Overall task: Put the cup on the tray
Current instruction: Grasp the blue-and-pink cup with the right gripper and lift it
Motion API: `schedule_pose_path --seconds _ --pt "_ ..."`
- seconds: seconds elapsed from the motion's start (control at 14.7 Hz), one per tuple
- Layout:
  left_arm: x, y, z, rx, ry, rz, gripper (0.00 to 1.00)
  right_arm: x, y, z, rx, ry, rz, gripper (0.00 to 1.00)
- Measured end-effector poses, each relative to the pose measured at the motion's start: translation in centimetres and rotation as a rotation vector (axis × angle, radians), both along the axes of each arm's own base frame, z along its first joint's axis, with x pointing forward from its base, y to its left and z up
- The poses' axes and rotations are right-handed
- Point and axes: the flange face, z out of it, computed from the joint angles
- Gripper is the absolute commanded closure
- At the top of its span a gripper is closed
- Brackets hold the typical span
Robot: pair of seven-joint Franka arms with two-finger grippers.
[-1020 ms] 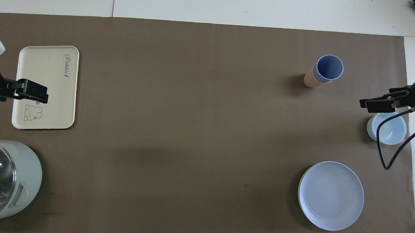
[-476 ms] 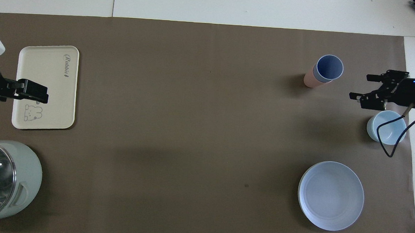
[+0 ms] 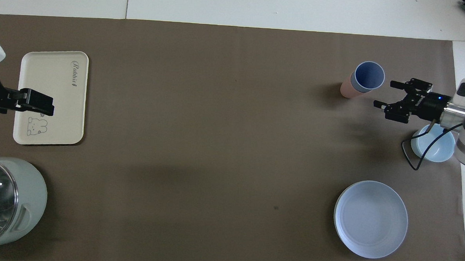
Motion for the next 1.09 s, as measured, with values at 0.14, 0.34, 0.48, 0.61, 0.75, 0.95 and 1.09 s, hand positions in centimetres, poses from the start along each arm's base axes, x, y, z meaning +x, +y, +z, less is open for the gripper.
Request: schedule_pose_path --seconds 0.14,0.34,0.48,0.61,0.75,0.95,1.09 --pt "0.0 0.0 0.0 0.000 0.000 0.000 0.00 0.2 0.3 -1.1 0.033 -0.040 -0.010 0.00" --pt "0.0 0.0 0.0 0.000 0.000 0.000 0.00 0.3 0.6 -2.7 0.057 -0.094 -0.012 0.00" --pt "0.0 0.0 0.0 0.000 0.000 0.000 0.00 0.5 1.0 -3.4 0.078 -0.116 -0.022 0.00" --pt "0.0 0.0 0.0 0.000 0.000 0.000 0.00 0.7 1.8 -3.5 0.092 -0.122 -0.024 0.00" --pt "0.0 0.0 0.0 0.000 0.000 0.000 0.00 0.8 2.2 -3.5 0.095 -0.124 -0.021 0.00" --pt "0.0 0.0 0.0 0.000 0.000 0.000 0.00 1.0 2.7 -3.4 0.104 -0.139 -0.022 0.00" --pt "0.0 0.0 0.0 0.000 0.000 0.000 0.00 1.1 3.2 -3.4 0.108 -0.144 -0.024 0.00"
